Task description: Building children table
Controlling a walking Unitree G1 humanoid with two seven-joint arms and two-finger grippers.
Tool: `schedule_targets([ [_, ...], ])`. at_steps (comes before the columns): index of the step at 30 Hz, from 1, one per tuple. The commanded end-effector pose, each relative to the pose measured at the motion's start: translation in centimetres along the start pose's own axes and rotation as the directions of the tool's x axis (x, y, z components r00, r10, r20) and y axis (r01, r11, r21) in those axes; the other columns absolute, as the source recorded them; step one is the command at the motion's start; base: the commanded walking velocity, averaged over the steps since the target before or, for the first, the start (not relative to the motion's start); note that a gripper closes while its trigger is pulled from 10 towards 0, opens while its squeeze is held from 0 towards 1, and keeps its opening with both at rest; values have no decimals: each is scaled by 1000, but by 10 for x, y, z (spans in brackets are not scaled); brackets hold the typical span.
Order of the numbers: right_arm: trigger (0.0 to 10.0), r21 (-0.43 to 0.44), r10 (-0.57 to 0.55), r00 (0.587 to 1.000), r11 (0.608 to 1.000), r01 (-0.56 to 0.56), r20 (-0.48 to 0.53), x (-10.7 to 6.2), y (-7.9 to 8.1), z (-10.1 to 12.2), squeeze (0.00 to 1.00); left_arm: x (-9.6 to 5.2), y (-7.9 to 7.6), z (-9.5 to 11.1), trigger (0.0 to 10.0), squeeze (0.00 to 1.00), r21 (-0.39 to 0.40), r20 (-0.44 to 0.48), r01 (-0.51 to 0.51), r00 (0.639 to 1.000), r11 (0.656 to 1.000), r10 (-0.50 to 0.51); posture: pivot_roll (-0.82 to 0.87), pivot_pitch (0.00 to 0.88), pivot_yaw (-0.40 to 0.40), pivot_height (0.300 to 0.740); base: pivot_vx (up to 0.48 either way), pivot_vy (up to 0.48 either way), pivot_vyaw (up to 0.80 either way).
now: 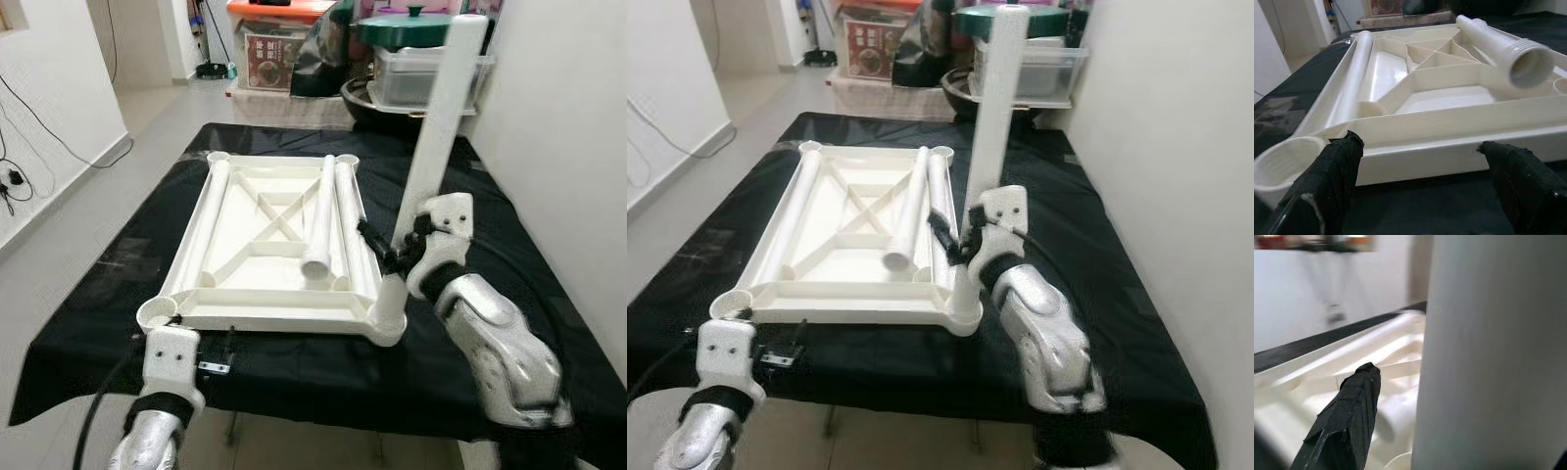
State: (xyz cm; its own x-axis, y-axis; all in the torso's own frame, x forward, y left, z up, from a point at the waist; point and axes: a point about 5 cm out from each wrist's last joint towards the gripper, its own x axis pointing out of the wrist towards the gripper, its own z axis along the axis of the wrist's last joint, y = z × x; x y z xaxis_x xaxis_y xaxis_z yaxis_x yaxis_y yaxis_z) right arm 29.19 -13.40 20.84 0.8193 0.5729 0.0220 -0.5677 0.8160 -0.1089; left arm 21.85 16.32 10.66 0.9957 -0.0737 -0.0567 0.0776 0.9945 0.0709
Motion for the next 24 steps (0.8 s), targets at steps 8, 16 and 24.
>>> schedule_targets([
  [8, 0, 79, 110, 977, 992, -96, -185, 12, 1, -47, 0, 0, -4, -5, 10000, 0, 11, -22, 40, 999, 999, -39, 134, 0, -61, 740, 0, 0, 0],
  [16, 0, 100, -658, 650, 670, 736, -381, 2, -54, -78, 0, 0, -4, -8, 10000, 0, 15, -30, 52, 998, 999, -51, 137, 0, -47, 740, 0, 0, 0],
  [24, 10000, 154, -531, 773, 781, 606, -347, 28, -1, -69, 0, -1, 0, -10, 10000, 0, 16, -44, 37, 998, 999, -36, 149, 0, -41, 740, 0, 0, 0],
])
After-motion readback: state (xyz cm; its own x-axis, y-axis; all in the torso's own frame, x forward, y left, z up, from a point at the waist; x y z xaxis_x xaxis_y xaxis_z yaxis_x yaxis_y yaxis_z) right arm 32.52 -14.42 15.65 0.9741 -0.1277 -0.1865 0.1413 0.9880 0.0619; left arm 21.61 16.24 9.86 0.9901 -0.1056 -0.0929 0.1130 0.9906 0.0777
